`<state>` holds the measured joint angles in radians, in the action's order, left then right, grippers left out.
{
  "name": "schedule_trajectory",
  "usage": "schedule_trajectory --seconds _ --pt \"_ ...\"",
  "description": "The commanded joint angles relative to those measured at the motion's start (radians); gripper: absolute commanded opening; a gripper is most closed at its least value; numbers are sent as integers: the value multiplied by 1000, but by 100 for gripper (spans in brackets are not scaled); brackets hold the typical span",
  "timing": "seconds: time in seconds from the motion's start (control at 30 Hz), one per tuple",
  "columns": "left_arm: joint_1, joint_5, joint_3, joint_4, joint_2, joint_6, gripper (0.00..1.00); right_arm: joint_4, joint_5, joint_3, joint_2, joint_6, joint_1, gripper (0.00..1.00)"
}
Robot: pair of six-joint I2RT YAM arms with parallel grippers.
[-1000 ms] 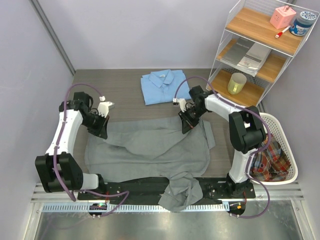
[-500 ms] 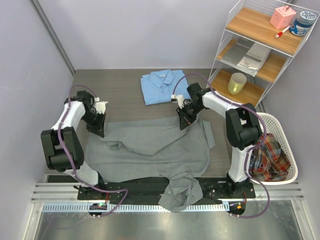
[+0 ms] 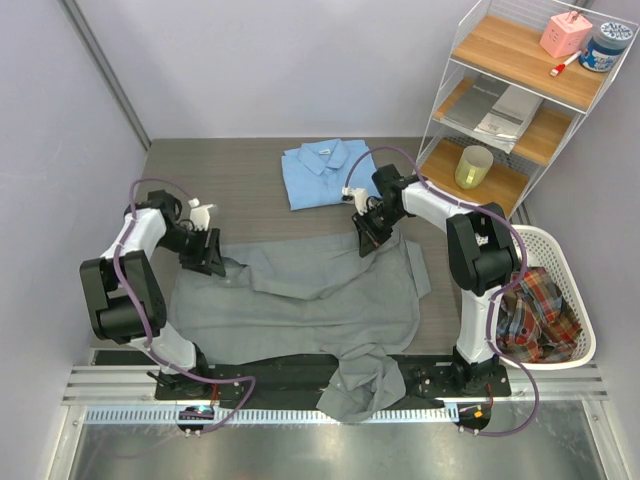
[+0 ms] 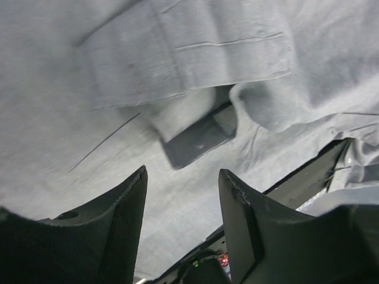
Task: Fold and stack the long sleeve shirts
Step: Fold the shirt
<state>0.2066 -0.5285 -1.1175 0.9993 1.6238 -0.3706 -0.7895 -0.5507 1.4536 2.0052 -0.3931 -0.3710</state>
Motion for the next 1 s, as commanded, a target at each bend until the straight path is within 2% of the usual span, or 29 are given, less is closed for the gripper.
schedule_trajectory --seconds 0.0,0.13,0.37,0.5,0.53,0.6,0.63,0.7,0.87,0.97 --pt "-9 -146 7 -16 5 -36 53 13 12 28 -3 -3 -5 5" --pt "-18 -168 -28 10 100 -45 54 -1 15 30 -5 -9 -5 5" --pt "-30 -113 -31 -16 151 -50 55 -4 12 27 -3 -10 -5 5" --pt "-32 -129 -44 -24 171 -53 52 -4 12 21 -5 -10 -6 5" --pt "-33 -142 -48 -13 176 -62 42 -5 11 22 -5 -10 -6 5" --pt "-33 -169 -68 13 186 -71 28 -5 12 21 -6 -12 -5 5" --pt "-33 -174 -77 53 189 -88 13 -5 11 21 -6 -10 -6 6" --pt "-32 -168 -114 116 197 -91 1 -8 12 25 -8 -10 -6 5" --pt "3 -62 -197 326 196 -42 0 -24 21 24 -29 -18 -16 6" --pt "39 17 -229 380 182 -22 0 -33 21 21 -43 -27 -20 6"
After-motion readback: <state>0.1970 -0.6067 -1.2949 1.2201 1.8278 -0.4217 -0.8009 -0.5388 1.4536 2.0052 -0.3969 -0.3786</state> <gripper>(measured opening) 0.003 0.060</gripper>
